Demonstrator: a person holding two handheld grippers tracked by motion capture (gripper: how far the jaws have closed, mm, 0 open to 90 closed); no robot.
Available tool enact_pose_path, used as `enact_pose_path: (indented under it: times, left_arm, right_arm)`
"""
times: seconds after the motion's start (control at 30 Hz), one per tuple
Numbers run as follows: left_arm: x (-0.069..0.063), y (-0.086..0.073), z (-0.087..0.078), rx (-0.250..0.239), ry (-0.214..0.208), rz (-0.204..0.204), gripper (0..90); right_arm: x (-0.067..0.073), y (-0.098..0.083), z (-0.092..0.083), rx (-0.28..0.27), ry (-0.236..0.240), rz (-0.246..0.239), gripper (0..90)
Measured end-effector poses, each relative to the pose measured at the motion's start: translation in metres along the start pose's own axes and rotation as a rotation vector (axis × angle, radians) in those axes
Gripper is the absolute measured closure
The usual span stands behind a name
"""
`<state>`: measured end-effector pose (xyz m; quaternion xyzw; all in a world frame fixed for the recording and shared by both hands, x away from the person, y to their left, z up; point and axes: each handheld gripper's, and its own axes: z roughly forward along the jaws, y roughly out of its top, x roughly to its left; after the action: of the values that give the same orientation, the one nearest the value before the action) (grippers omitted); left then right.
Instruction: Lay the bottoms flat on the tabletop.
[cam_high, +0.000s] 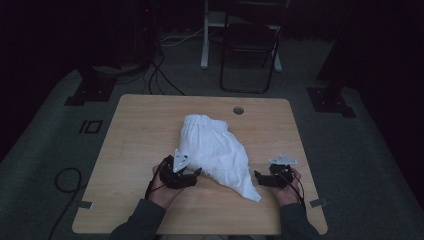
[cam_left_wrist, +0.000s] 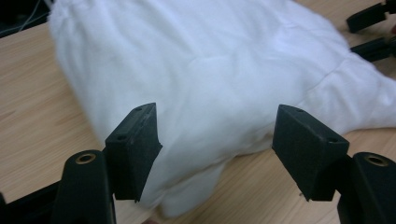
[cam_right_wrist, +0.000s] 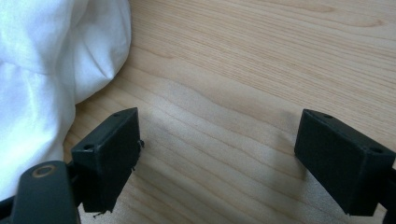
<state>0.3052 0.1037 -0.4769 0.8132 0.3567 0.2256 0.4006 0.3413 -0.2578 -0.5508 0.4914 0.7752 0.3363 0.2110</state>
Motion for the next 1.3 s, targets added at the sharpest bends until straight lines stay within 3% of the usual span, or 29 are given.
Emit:
enact_pose_path:
  times: [0.3, 0.53, 0.7, 0.77, 0.8, 0.83, 0.93, 1.03, 1.17, 1.3]
  left_arm:
    - [-0.021, 0.014, 0.019, 0.006, -0.036, 0.041, 30.2]
    - [-0.027, 0.014, 0.040, 0.050, -0.006, 0.069, 27.2]
    - [-0.027, 0.009, 0.051, 0.081, 0.025, 0.059, 28.0]
    - [-0.025, 0.007, 0.054, 0.108, 0.026, 0.049, 37.2]
    - [-0.022, 0.007, 0.055, 0.132, -0.002, 0.034, 45.6]
    - [-0.021, 0.006, 0.055, 0.141, -0.016, 0.023, 61.3]
    - [-0.019, 0.005, 0.053, 0.136, -0.028, 0.011, 81.5]
    - [-0.018, 0.008, 0.046, 0.114, -0.030, 0.008, 86.4]
    - [-0.015, 0.015, 0.034, 0.076, -0.018, 0.022, 87.1]
    - [-0.009, 0.018, 0.025, 0.045, -0.003, 0.012, 87.2]
  right_arm:
    - [0.000, 0.000, 0.000, 0.000, 0.000, 0.000, 14.0]
    - [0.000, 0.000, 0.000, 0.000, 0.000, 0.000, 14.0]
    - [0.000, 0.000, 0.000, 0.000, 0.000, 0.000, 14.0]
    - [0.000, 0.000, 0.000, 0.000, 0.000, 0.000, 14.0]
    - [0.000, 0.000, 0.000, 0.000, 0.000, 0.000, 14.0]
    - [0.000, 0.000, 0.000, 0.000, 0.000, 0.000, 14.0]
    - [0.000, 0.000, 0.000, 0.000, 0.000, -0.001, 14.0]
    - [0.000, 0.000, 0.000, 0.000, 0.000, 0.000, 14.0]
    - [0.000, 0.000, 0.000, 0.000, 0.000, 0.000, 14.0]
    - [0.000, 0.000, 0.000, 0.000, 0.000, -0.001, 14.1]
